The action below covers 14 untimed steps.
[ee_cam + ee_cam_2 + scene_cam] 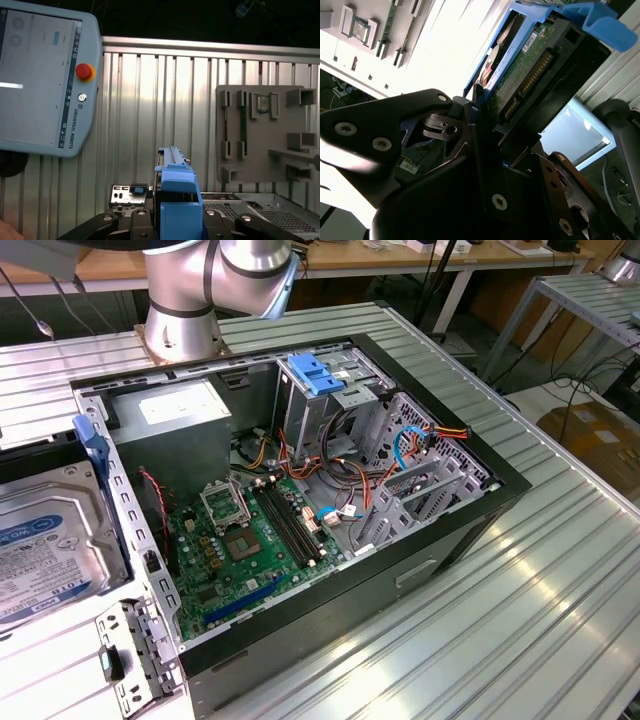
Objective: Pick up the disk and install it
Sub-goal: 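Pick up the disk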
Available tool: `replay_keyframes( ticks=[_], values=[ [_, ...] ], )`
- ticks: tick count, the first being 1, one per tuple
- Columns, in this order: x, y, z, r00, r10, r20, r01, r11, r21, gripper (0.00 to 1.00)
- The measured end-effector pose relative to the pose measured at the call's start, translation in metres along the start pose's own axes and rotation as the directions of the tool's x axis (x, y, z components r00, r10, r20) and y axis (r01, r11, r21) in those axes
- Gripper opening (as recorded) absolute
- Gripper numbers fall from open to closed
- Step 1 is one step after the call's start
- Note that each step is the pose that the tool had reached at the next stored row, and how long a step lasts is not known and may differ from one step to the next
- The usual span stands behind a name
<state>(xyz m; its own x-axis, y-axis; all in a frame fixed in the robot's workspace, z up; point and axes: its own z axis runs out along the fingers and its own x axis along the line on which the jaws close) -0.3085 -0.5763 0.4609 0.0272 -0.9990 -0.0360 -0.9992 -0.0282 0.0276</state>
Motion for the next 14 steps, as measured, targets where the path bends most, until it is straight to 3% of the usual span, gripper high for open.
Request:
replay_keyframes(
  ticks=[14],
  values=[
    [0.0016, -0.0036, -0.0002, 1.0, 0.0, 0.0, 0.0, 1.0, -0.0001, 0.36]
  ],
)
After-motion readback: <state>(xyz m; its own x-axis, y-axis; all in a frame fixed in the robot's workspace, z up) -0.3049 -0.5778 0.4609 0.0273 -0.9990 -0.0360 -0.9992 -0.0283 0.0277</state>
